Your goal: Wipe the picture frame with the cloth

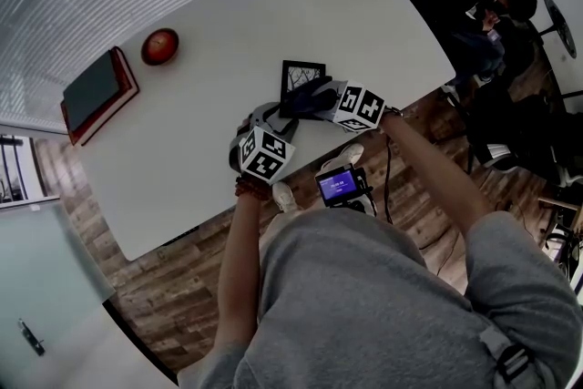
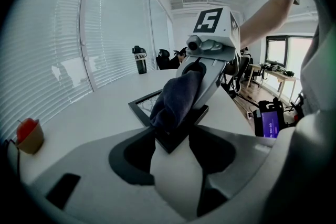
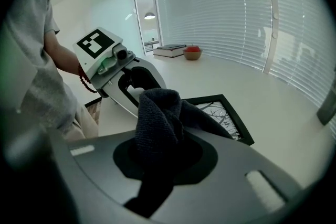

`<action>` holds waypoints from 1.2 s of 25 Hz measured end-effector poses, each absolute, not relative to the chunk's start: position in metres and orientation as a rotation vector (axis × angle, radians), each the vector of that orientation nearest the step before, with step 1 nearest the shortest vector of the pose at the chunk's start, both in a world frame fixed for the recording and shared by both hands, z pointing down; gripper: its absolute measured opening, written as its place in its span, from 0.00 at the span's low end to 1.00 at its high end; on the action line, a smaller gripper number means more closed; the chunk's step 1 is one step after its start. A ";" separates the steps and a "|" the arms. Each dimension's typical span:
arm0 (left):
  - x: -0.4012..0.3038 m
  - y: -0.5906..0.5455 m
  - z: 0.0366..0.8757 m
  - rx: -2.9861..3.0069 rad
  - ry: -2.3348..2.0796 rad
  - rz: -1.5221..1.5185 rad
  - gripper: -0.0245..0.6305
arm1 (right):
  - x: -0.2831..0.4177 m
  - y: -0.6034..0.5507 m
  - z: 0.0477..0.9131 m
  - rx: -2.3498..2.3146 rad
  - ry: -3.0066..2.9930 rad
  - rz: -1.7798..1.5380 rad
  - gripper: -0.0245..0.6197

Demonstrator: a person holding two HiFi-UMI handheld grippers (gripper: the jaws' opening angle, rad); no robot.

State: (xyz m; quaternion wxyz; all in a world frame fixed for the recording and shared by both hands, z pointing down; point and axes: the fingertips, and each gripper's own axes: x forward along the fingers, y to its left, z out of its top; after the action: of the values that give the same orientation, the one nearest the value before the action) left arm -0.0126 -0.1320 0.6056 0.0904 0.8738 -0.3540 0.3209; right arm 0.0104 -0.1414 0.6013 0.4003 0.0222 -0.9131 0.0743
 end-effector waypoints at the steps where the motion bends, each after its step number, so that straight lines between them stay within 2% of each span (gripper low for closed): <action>1: -0.012 -0.132 0.606 2.598 -1.052 0.954 0.35 | 0.010 -0.138 0.601 0.044 -2.309 0.212 0.14; 12: -0.013 -0.132 0.606 2.598 -1.052 0.953 0.35 | 0.006 -0.120 0.594 0.004 -2.377 0.398 0.13; 30: -0.013 -0.132 0.607 2.594 -1.054 0.957 0.35 | 0.005 -0.112 0.591 0.068 -2.423 0.435 0.14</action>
State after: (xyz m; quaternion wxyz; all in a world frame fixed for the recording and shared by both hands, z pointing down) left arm -0.0133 -0.1323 0.6067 0.0912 0.8729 -0.3549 0.3222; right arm 0.0054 -0.1118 0.5906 0.3330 0.0260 -0.9277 0.1665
